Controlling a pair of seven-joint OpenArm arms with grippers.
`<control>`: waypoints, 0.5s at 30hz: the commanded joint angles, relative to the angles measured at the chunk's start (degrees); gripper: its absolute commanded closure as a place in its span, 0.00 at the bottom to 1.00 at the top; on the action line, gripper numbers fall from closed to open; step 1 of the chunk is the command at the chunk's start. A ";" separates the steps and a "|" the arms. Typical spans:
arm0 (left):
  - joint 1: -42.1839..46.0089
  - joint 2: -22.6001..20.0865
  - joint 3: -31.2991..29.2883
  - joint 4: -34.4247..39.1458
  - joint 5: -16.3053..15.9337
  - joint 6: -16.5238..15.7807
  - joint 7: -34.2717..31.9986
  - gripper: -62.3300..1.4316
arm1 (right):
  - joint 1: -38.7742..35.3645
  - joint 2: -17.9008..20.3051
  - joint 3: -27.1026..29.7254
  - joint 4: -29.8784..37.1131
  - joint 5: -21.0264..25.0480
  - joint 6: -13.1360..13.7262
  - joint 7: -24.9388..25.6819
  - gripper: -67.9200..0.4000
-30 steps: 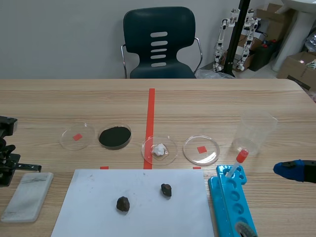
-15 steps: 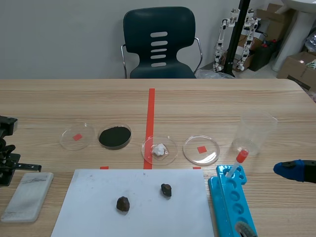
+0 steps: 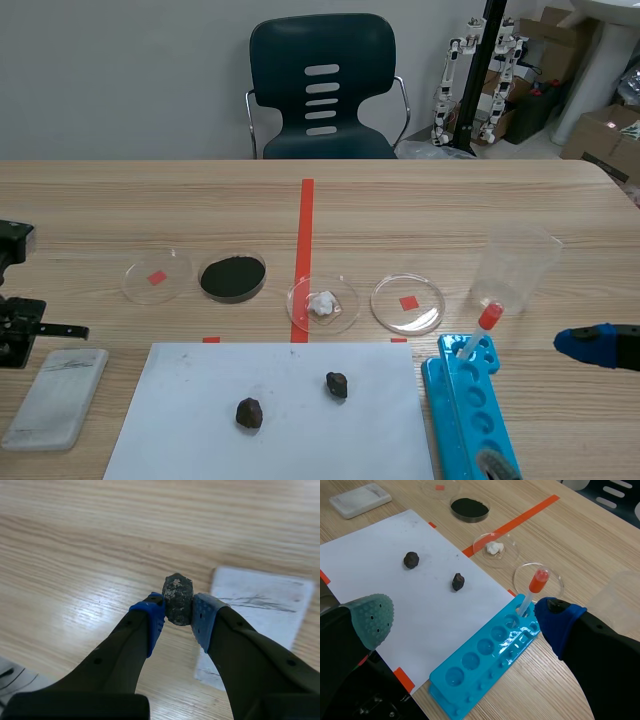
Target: Rub the mineral on the streak plate
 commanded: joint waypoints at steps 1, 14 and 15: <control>1.20 -1.36 -0.42 2.93 -1.46 0.37 -1.88 0.78 | 0.35 -0.02 0.00 0.33 0.42 0.00 0.61 0.14; 20.24 -2.32 -4.90 21.79 -10.03 0.26 -19.71 0.78 | 0.35 -0.02 0.00 0.33 0.42 0.00 0.61 0.14; 22.05 -2.29 -5.29 23.30 -10.38 0.24 -20.83 0.78 | 0.35 -0.02 0.00 0.33 0.42 0.00 0.61 0.14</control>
